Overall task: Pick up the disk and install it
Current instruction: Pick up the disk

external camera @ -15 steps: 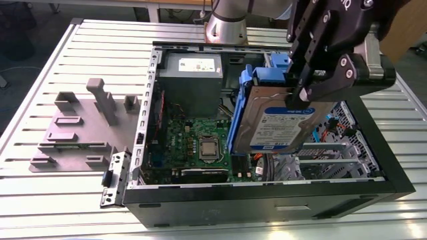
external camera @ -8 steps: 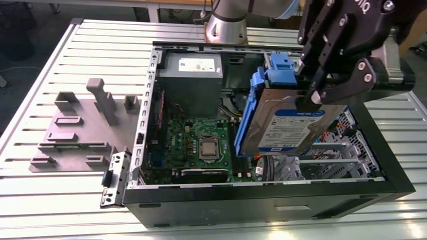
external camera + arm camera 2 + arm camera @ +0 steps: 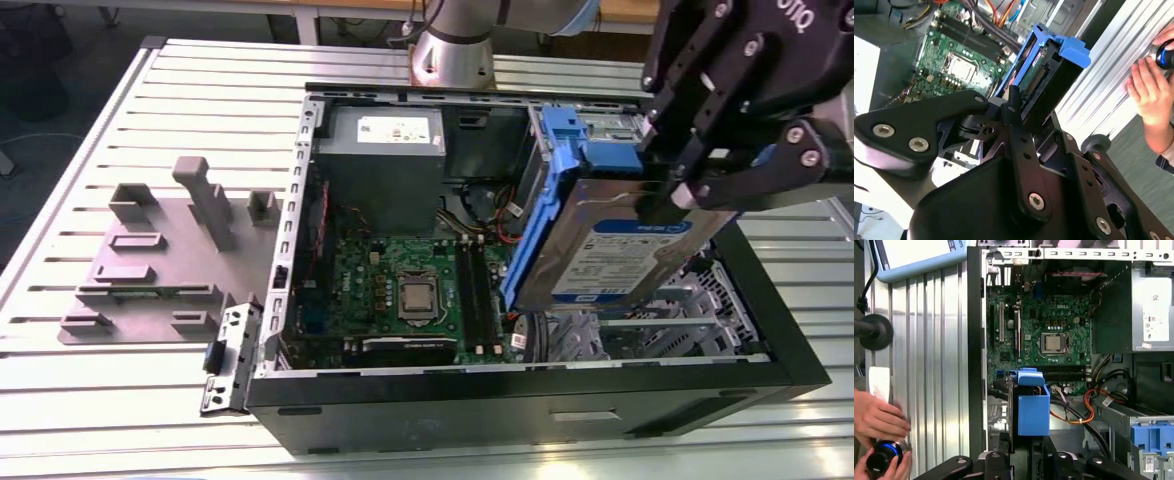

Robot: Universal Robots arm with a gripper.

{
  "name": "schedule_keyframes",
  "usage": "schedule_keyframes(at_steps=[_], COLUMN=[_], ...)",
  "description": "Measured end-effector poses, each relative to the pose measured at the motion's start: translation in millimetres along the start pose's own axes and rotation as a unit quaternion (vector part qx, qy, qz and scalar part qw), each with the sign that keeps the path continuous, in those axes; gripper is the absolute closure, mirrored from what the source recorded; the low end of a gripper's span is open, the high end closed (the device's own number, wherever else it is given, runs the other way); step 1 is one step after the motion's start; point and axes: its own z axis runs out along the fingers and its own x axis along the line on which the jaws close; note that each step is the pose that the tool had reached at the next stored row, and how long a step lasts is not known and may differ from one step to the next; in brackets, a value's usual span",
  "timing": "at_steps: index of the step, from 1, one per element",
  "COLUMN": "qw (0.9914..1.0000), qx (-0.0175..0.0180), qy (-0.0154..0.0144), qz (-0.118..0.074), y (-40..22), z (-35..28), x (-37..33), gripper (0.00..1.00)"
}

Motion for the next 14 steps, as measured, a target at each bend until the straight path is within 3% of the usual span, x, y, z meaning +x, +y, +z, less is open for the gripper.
schedule_keyframes(at_steps=[14], qw=[1.00000], qx=[0.0000], qy=[0.0000], qz=[0.000], y=[-47.4], z=[2.1], x=[-7.7], gripper=[0.65])
